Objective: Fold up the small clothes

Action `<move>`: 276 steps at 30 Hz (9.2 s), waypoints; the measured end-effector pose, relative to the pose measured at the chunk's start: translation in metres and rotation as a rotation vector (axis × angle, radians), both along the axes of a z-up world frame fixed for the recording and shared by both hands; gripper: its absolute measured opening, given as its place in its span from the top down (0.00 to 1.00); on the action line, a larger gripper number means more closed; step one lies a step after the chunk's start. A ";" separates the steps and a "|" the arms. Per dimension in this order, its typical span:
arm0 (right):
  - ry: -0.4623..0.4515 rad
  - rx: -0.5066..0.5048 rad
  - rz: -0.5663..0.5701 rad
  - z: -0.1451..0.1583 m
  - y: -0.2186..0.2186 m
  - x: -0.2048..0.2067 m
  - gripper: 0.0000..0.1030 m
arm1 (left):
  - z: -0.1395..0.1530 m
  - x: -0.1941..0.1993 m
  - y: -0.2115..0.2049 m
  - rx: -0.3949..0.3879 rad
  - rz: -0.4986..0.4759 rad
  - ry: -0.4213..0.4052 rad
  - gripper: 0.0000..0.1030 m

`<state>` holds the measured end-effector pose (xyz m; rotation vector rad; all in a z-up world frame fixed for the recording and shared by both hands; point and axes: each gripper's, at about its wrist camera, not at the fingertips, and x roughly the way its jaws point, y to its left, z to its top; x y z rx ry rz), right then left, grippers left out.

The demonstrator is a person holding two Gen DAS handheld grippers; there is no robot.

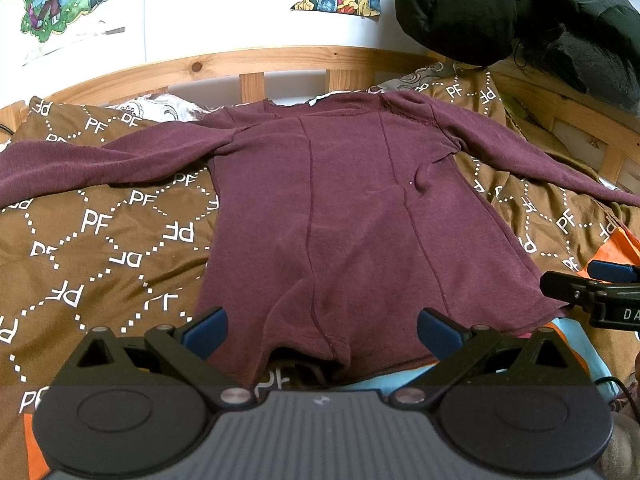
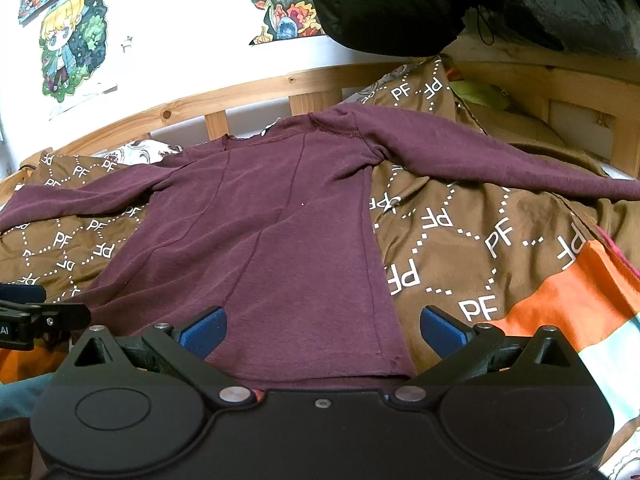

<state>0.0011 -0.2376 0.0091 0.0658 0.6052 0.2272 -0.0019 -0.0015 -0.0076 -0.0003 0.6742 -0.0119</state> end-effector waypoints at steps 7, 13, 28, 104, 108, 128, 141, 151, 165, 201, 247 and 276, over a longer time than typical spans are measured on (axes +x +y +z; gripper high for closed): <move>0.008 0.005 -0.003 0.000 -0.001 0.002 0.00 | 0.001 0.001 0.000 -0.001 -0.001 0.001 0.01; 0.014 0.009 -0.007 0.000 -0.001 0.002 0.00 | -0.001 -0.001 -0.002 -0.002 0.000 0.003 0.01; 0.035 0.013 -0.030 -0.001 -0.003 0.005 0.00 | 0.001 0.001 0.000 0.008 0.009 0.015 0.01; -0.547 -0.204 0.461 0.036 0.107 0.107 0.99 | 0.042 0.056 0.054 -0.134 0.571 -0.191 0.01; -0.484 -0.276 0.523 0.024 0.118 0.089 0.90 | 0.038 0.061 0.053 -0.131 0.555 -0.160 0.01; -0.186 -0.338 0.134 -0.023 0.093 0.187 0.96 | 0.029 0.065 0.047 -0.110 0.528 -0.101 0.01; -0.318 -0.186 0.678 0.022 0.124 0.087 0.96 | 0.039 0.054 0.055 -0.092 0.667 -0.190 0.01; -0.189 -0.158 0.765 0.008 0.094 0.078 0.46 | 0.031 0.066 0.044 -0.067 0.606 -0.119 0.01; -0.230 -0.139 0.136 0.017 -0.006 0.210 0.44 | -0.012 0.111 -0.002 0.010 0.392 0.082 0.01; -0.252 -0.930 0.397 -0.043 -0.007 0.227 0.60 | -0.045 0.129 -0.011 0.034 0.338 0.223 0.01; -0.214 0.019 0.114 0.001 -0.018 0.183 0.06 | 0.044 0.047 0.191 -0.151 0.885 -0.065 0.01; -0.093 0.031 0.207 -0.030 0.006 0.174 0.01 | 0.125 0.070 0.216 -0.160 0.689 -0.656 0.96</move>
